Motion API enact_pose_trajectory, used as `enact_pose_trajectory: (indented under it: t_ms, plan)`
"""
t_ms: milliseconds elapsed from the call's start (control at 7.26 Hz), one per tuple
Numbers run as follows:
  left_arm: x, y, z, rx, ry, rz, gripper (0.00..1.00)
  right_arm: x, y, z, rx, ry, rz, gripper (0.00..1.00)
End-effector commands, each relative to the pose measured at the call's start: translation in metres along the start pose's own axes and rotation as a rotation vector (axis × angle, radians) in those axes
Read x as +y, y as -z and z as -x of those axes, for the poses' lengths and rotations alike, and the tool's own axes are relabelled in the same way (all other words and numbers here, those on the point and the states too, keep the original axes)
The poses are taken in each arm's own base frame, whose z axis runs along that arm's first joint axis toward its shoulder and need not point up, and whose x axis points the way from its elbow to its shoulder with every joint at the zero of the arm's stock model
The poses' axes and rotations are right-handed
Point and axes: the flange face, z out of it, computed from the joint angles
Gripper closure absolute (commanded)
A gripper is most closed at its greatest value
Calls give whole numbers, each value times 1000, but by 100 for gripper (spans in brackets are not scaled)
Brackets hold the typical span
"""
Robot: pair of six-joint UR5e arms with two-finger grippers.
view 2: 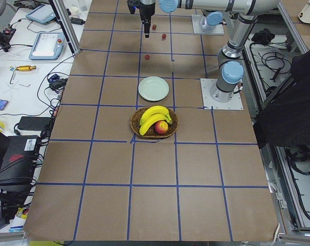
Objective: Collect all strawberries into plate
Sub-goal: 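Return the right gripper and grasp the leafy strawberry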
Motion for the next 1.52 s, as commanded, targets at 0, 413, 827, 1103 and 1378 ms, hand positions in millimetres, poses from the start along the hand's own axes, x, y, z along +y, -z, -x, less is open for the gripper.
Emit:
enact_pose_trajectory:
  t_ms: [0, 413, 827, 1103, 1378]
  plan:
    - [0, -2, -3, 4, -3, 3, 0, 32, -46, -3, -24, -2, 80, 3]
    - [0, -3, -4, 4, -6, 6, 0, 52, -72, 0, -6, 6, 74, 5]
    - [0, -4, -5, 5, -7, 7, 0, 54, -74, -4, 37, 11, 85, 55]
    - [0, -4, -5, 4, -7, 7, 0, 55, -74, -4, 37, 11, 85, 100]
    - [0, -3, -6, 4, -9, 6, 0, 46, -53, -3, 33, 3, 18, 100]
